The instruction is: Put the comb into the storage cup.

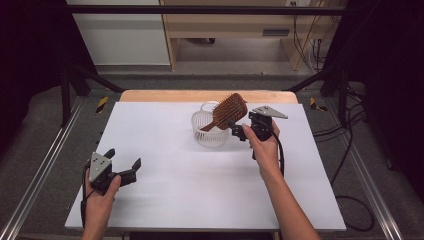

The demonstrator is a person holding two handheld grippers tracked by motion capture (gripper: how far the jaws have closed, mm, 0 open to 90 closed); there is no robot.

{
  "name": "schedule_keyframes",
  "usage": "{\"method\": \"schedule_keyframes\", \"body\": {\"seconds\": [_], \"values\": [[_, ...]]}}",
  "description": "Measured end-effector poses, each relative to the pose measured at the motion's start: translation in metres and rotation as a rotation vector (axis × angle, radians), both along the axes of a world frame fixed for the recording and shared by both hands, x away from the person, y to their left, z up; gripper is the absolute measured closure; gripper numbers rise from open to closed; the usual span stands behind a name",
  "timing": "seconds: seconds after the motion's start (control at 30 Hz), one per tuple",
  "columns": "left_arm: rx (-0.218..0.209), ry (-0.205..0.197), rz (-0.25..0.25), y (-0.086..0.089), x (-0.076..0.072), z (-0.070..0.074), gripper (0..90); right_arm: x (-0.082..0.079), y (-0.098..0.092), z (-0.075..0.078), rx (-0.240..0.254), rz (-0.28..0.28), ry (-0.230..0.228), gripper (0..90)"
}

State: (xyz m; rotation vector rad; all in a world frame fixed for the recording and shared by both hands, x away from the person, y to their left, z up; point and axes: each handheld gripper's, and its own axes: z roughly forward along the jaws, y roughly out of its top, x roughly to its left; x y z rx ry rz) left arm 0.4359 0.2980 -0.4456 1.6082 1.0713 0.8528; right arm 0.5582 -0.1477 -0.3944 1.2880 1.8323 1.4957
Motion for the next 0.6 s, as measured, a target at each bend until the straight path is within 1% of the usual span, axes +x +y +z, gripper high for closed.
{"method": "schedule_keyframes", "body": {"seconds": [0.5, 0.6], "values": [[-0.007, -0.011, 0.016, 0.002, -0.001, 0.001, 2.4, -0.010, -0.008, 0.009, -0.036, 0.020, -0.052, 8.5], [-0.012, -0.024, 0.020, 0.003, -0.002, 0.001, 2.4, -0.011, -0.009, 0.010, -0.037, 0.026, -0.063, 8.6]]}}
